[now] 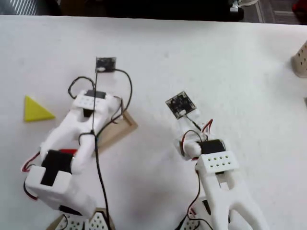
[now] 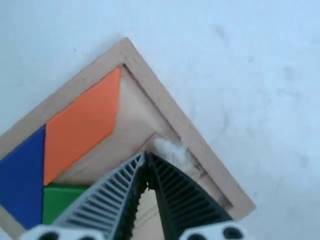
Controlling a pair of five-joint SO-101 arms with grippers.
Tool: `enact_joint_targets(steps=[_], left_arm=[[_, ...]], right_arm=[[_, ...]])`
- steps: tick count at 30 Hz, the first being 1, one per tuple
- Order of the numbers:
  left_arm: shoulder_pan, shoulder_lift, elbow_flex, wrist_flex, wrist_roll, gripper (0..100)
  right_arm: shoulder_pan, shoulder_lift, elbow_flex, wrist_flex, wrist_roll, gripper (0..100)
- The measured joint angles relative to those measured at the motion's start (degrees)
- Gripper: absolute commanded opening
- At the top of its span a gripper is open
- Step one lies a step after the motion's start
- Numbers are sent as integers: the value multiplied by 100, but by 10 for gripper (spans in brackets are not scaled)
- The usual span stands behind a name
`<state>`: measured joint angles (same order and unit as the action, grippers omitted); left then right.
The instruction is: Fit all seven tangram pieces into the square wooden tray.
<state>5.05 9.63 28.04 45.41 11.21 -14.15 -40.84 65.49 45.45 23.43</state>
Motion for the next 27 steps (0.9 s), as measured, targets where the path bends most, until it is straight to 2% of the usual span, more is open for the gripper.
enact_joint_targets(steps=[9, 15, 21, 27], left_arm=[[387, -870, 782, 457, -1714, 25], [422, -1635, 1424, 229, -2593, 27], [396, -2031, 1767, 185, -2831, 27], [334, -2602, 2233, 589, -2831, 27]], right_arm=[[0, 0, 0, 0, 0, 18], [0, 0, 0, 0, 0, 18], [0, 0, 0, 0, 0, 18], [0, 0, 0, 0, 0, 18]])
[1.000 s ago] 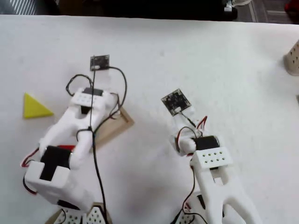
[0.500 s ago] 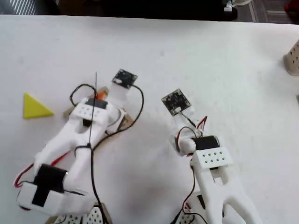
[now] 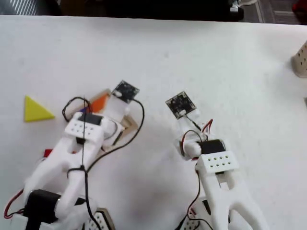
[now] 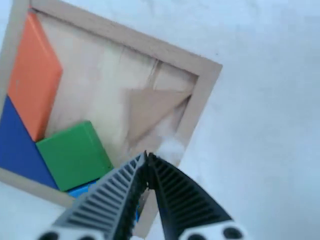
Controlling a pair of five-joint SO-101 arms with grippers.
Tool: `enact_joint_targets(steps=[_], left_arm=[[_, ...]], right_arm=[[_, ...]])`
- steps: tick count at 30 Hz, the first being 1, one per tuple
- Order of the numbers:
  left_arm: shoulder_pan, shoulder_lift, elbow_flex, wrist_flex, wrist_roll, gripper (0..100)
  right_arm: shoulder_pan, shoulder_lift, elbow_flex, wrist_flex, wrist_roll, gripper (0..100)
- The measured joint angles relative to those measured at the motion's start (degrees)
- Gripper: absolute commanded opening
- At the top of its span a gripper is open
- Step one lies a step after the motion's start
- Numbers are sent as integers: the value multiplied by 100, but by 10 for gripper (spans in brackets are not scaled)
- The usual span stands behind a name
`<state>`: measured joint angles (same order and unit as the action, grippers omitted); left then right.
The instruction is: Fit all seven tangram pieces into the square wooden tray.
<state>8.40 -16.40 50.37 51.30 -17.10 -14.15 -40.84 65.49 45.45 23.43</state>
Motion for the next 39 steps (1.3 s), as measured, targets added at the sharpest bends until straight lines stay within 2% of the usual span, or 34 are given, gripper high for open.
enact_joint_targets(steps=[7, 15, 29, 39], left_arm=[[-18, 193, 220, -167, 633, 24], [-387, 1732, -1090, -149, 1222, 24], [-738, 3393, -3235, -18, 1477, 24], [-484, 3754, -4079, 79, 1477, 24]], right_arm=[[0, 0, 0, 0, 0, 18], [0, 0, 0, 0, 0, 18], [0, 0, 0, 0, 0, 18], [0, 0, 0, 0, 0, 18]])
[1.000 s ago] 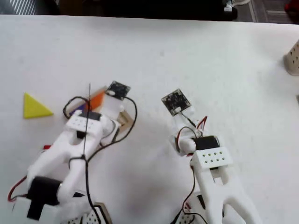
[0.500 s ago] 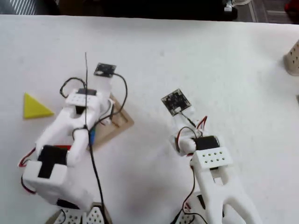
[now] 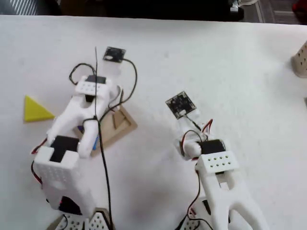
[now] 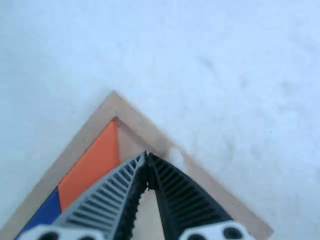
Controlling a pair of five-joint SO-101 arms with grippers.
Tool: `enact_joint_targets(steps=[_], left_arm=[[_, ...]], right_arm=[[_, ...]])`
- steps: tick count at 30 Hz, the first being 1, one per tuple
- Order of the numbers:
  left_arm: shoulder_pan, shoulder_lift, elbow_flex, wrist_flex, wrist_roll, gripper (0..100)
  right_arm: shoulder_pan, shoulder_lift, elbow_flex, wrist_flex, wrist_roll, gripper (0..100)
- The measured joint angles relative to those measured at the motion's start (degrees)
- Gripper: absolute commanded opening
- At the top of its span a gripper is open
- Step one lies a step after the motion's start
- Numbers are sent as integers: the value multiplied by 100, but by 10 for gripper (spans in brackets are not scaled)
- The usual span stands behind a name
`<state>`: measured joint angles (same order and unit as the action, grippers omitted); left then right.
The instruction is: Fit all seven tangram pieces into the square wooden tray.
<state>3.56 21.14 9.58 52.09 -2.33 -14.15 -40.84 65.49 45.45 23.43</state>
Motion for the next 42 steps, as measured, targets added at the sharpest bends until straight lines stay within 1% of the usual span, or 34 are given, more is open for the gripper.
enact_joint_targets(steps=[4, 6, 8, 10, 15, 18, 21, 25, 32, 38, 42], left_arm=[[79, -70, 0, 176, -9, 23], [53, -334, 53, 404, 0, 23], [185, -721, 360, 448, 53, 23], [457, -1125, 888, 316, 123, 23], [1213, -2136, 2514, -396, 141, 24], [1363, -2101, 2778, -466, 141, 24], [1213, -1793, 2523, -343, 158, 24], [809, -1257, 2031, -18, 202, 24], [492, -1213, 1916, 352, 193, 24], [26, -1213, 1916, 299, 211, 24], [-325, -1213, 1916, 114, 668, 24]], right_arm=[[0, 0, 0, 0, 0, 18], [0, 0, 0, 0, 0, 18], [0, 0, 0, 0, 0, 18], [0, 0, 0, 0, 0, 18], [0, 0, 0, 0, 0, 18], [0, 0, 0, 0, 0, 18], [0, 0, 0, 0, 0, 18], [0, 0, 0, 0, 0, 18], [0, 0, 0, 0, 0, 18], [0, 0, 0, 0, 0, 18], [0, 0, 0, 0, 0, 18]])
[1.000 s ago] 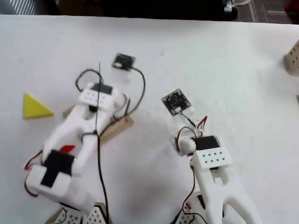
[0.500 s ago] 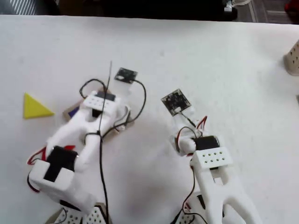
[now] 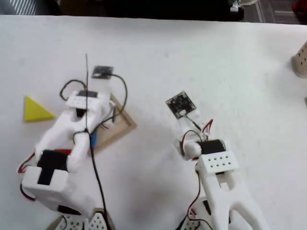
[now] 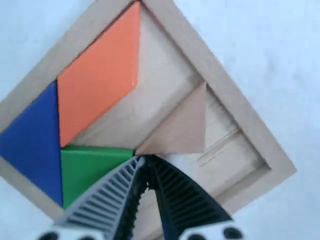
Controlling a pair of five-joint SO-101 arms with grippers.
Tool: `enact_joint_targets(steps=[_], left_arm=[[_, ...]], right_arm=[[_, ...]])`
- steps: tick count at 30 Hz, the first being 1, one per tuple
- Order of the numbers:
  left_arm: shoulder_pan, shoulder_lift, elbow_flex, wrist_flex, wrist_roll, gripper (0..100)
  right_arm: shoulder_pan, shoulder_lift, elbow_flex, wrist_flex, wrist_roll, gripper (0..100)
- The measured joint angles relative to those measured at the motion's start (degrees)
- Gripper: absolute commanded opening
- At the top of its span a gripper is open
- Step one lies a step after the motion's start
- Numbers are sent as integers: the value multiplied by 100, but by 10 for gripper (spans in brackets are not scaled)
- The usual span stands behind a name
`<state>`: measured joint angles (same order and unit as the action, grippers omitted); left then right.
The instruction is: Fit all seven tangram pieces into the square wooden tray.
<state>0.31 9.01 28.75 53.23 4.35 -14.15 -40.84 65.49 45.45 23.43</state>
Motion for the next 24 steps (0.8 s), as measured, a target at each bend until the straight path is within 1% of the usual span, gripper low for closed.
enact_joint_targets(steps=[5, 11, 15, 20, 22, 24], left_arm=[[-211, 0, -193, -35, 255, 24], [-193, 0, -229, -35, 264, 24], [-53, -9, -229, 0, 264, 24], [18, -457, 9, 0, 246, 24], [62, -695, 202, -141, 255, 24], [255, -941, 448, -378, 246, 24]], right_arm=[[0, 0, 0, 0, 0, 18], [0, 0, 0, 0, 0, 18], [0, 0, 0, 0, 0, 18], [0, 0, 0, 0, 0, 18], [0, 0, 0, 0, 0, 18], [0, 0, 0, 0, 0, 18]])
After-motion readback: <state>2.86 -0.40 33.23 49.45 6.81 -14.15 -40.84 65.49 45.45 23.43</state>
